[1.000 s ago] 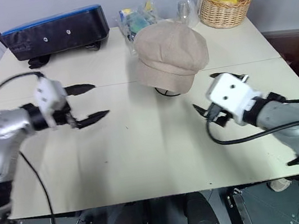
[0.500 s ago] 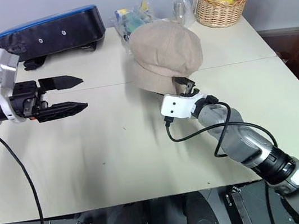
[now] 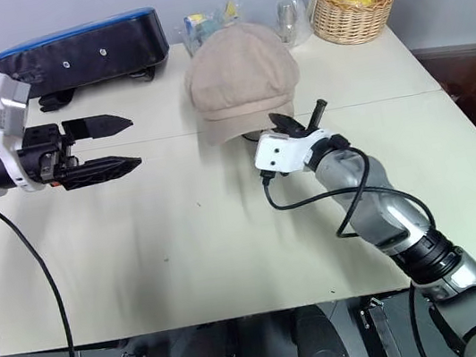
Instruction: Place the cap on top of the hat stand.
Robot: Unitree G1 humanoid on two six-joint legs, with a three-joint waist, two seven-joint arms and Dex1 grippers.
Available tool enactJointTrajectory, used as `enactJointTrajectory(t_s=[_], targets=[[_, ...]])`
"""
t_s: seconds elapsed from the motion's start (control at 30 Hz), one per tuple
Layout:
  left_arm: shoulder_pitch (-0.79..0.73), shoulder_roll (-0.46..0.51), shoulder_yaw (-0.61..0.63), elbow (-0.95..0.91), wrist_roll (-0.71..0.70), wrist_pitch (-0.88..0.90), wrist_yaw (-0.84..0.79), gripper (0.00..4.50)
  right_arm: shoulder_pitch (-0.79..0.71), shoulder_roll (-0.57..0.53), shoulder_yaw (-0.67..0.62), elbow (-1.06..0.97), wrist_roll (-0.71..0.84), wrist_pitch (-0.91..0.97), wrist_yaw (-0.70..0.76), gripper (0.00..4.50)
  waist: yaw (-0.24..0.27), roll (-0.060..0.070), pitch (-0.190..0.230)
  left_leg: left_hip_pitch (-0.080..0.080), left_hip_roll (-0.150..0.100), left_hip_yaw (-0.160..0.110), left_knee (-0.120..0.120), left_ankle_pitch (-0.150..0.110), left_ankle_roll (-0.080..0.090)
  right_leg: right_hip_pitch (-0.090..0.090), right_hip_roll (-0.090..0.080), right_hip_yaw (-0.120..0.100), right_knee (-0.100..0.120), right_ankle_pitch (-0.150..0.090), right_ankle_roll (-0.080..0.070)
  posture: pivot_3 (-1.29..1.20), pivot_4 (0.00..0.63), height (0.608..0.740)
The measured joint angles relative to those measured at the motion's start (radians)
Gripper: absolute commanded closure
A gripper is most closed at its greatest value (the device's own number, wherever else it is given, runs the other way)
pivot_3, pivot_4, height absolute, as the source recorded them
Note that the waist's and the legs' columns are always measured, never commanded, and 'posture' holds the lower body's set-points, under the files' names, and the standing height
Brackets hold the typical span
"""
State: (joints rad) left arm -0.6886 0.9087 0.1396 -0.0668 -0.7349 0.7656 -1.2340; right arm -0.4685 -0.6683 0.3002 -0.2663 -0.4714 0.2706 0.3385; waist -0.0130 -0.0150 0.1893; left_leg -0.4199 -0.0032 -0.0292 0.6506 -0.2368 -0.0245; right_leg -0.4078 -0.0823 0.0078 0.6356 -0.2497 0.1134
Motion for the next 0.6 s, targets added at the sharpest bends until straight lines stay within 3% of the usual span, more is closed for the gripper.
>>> enactJointTrajectory(t_s=[0.4,0.5,0.6], targets=[[-0.032,-0.036,-0.008,0.028,0.02,-0.019,0.016,0.0,0.048,0.008,-0.053,0.063,-0.002,-0.094,0.035,4.46,-0.005,0.0,0.0,0.001,0.0,0.001,-0.001,0.0,0.0,0.0,0.0,0.001,0.001,0.0,0.0,0.0,0.15,0.74],[-0.032,-0.04,-0.011,0.029,0.03,-0.029,0.013,0.0,0.049,0.007,-0.056,0.077,-0.023,-0.112,0.032,3.51,-0.004,0.0,0.0,0.001,0.0,0.001,-0.001,0.0,0.0,0.0,0.0,0.001,0.001,0.0,0.0,0.0,0.15,0.74],[-0.034,-0.044,-0.016,0.033,0.038,-0.036,0.006,0.0,0.055,0.007,-0.057,0.081,-0.037,-0.112,0.035,2.04,-0.004,0.0,0.0,0.001,0.0,0.001,-0.001,0.0,0.0,0.0,0.0,0.001,0.001,0.0,0.0,0.0,0.15,0.74]])
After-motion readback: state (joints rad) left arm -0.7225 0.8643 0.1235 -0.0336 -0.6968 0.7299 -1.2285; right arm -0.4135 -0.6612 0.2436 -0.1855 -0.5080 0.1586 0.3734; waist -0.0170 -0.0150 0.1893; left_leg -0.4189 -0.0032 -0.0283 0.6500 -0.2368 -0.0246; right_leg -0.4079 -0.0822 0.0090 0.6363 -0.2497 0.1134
